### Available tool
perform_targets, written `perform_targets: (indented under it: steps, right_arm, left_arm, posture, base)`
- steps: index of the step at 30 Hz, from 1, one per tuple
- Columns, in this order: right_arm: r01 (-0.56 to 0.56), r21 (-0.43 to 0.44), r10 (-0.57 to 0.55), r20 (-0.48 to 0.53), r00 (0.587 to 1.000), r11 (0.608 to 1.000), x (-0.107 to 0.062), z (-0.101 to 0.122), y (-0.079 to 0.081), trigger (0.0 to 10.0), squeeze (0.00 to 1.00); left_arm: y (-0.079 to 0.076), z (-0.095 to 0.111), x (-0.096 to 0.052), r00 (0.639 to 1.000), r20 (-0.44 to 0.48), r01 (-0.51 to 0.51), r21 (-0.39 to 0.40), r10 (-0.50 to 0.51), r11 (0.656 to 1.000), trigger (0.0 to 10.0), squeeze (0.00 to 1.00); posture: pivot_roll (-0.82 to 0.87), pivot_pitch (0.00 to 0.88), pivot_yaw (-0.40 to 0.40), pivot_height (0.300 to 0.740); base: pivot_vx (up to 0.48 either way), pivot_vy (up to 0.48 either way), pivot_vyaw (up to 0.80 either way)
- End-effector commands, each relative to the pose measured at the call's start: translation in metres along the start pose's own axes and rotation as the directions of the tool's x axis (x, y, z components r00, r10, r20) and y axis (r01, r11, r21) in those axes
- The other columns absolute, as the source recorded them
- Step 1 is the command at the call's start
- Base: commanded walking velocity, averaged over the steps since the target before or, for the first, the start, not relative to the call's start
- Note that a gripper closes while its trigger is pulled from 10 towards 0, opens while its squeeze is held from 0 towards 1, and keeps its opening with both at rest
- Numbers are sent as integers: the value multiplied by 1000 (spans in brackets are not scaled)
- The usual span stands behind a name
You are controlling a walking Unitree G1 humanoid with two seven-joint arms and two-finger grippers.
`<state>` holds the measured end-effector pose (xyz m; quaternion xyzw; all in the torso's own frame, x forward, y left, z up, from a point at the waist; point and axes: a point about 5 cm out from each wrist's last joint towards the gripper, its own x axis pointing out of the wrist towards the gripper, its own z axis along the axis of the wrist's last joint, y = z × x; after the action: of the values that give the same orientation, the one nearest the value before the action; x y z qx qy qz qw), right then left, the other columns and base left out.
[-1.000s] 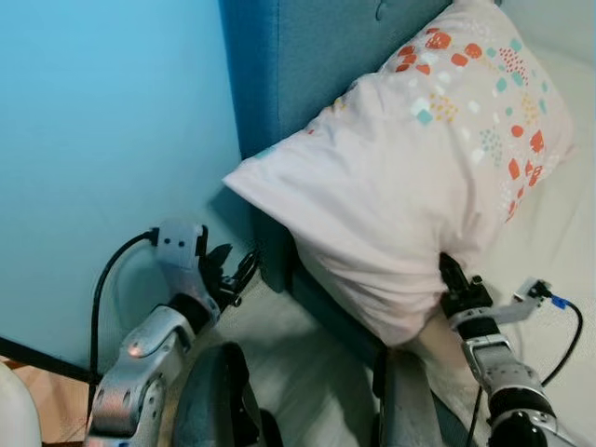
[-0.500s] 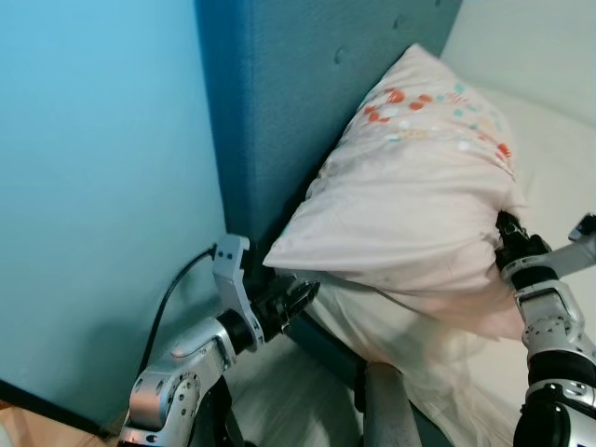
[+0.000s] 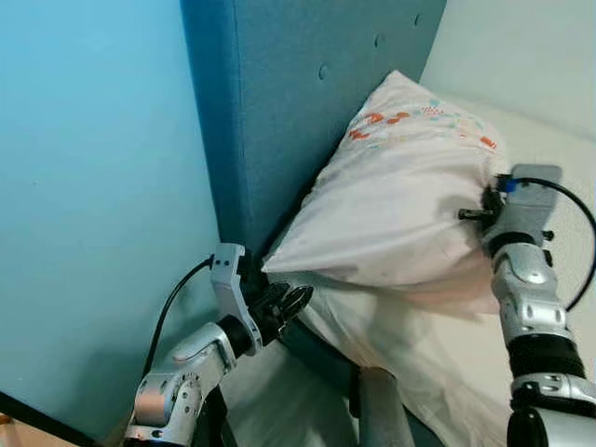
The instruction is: Clean up the room
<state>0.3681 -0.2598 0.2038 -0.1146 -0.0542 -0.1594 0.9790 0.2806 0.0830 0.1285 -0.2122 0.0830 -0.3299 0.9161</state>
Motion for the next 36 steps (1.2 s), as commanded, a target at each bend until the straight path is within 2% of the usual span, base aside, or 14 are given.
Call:
perform_targets:
  steps: [1,6,7,12,14,15,16,23,27,29,32,34,35,36]
  right_arm:
    - [26,-87,-26,3,1000,996,5,6,6,0,0]
    - [19,-186,-14,25,1000,982,7,11,13,0,0]
    - [-23,-162,19,-22,1000,987,6,7,31,0,0]
    - [-62,-173,49,-84,995,983,0,1,51,0,0]
    - [-60,-339,49,-42,998,939,-1,11,57,0,0]
    - [-60,-339,49,-42,998,939,-1,11,57,0,0]
    - [-16,-515,53,57,997,857,4,30,57,0,0]
    - [-4,-571,50,64,997,821,11,32,53,0,0]
    - [-2,-646,53,60,997,763,9,29,53,0,0]
    - [-15,-760,80,49,996,650,5,25,56,0,0]
    - [-27,-788,88,34,995,615,3,22,57,0,0]
    - [-84,-769,108,-20,994,634,1,14,59,314,0]
    - [-147,-716,125,-84,989,682,-1,4,63,4745,0]
    - [-147,-716,125,-84,989,682,-1,4,63,4745,0]
  left_arm:
    - [0,-1,0,1000,-10,-6,36,6,999,10000,0]
    - [0,0,-1,1000,-10,-5,52,5,999,10000,0]
    - [1,-1,-2,1000,-7,-11,61,11,998,10000,0]
    - [0,-2,-1,1000,-6,-11,75,11,997,10000,0]
    - [-1,-2,0,1000,-3,-6,85,7,996,10000,0]
    - [-1,-2,0,1000,-3,-6,85,7,996,10000,0]
    - [-1,-2,1,1000,-1,-3,87,3,996,10000,0]
    - [-2,-2,2,1000,1,2,89,-2,996,10000,0]
    - [-1,0,2,1000,9,-5,90,4,996,10000,0]
    - [-1,0,2,1000,9,-6,94,5,996,10000,0]
    - [-2,0,2,1000,10,-4,93,3,996,10000,0]
    - [-3,0,2,1000,10,3,94,-4,996,10000,0]
    - [-4,0,3,1000,9,7,95,-8,995,10000,0]
    - [-4,0,3,1000,9,7,95,-8,995,10000,0]
  posture:
    - [-10,72,-30,490]
    - [-7,73,-33,490]
    - [-7,74,-38,490]
    - [-8,75,-40,490]
    - [-11,72,-38,490]
    - [-11,72,-38,490]
    - [-12,71,-34,490]
    - [-9,69,-38,490]
    - [-10,74,-39,490]
    - [-14,80,-35,490]
    - [-14,80,-35,490]
    - [-14,79,-33,490]
    - [-19,78,-32,490]
    - [-19,78,-32,490]
  base:
    - [0,0,0]
    - [0,0,0]
    - [0,0,0]
    - [0,0,0]
    - [0,0,0]
    - [0,0,0]
    - [0,0,0]
    - [0,0,0]
    - [0,0,0]
    - [0,0,0]
    - [0,0,0]
    - [0,0,0]
    - [0,0,0]
    - [0,0,0]
